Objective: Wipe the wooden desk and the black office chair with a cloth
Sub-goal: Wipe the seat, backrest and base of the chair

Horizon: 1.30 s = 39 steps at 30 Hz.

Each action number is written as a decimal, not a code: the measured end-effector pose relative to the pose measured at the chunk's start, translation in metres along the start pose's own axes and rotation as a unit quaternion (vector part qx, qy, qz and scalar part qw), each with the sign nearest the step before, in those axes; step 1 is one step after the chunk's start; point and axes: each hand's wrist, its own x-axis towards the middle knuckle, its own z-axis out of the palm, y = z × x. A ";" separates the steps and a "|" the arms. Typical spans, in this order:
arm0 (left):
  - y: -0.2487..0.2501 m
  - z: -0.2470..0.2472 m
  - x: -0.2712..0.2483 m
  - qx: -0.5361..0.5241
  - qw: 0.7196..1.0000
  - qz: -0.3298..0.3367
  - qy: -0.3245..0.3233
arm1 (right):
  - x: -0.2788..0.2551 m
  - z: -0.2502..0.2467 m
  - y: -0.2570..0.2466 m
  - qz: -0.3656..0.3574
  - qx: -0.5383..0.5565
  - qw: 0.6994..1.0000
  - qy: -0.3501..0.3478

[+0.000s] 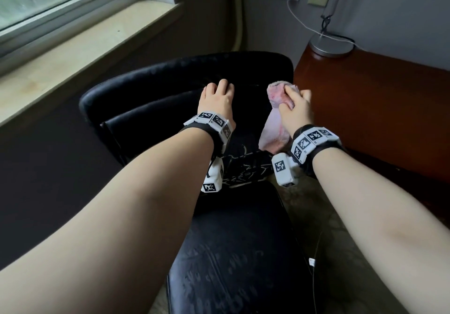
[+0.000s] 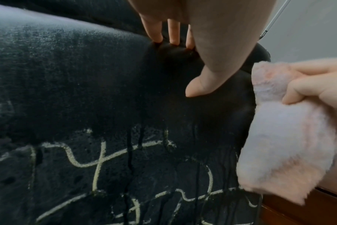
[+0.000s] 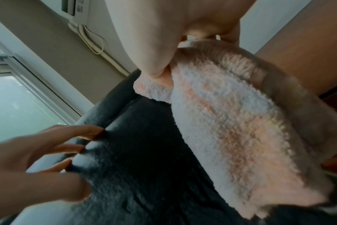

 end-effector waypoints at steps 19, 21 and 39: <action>-0.024 0.002 -0.030 0.005 0.999 0.049 -0.011 | -0.055 0.001 -0.023 0.043 -0.140 0.974 -0.174; -0.040 0.006 -0.045 -0.023 0.999 0.044 0.008 | -0.063 0.010 -0.033 0.010 -0.136 0.971 -0.196; -0.222 0.008 -0.144 -0.215 0.931 -0.257 0.144 | -0.160 0.149 -0.145 -0.270 -0.172 0.912 -0.254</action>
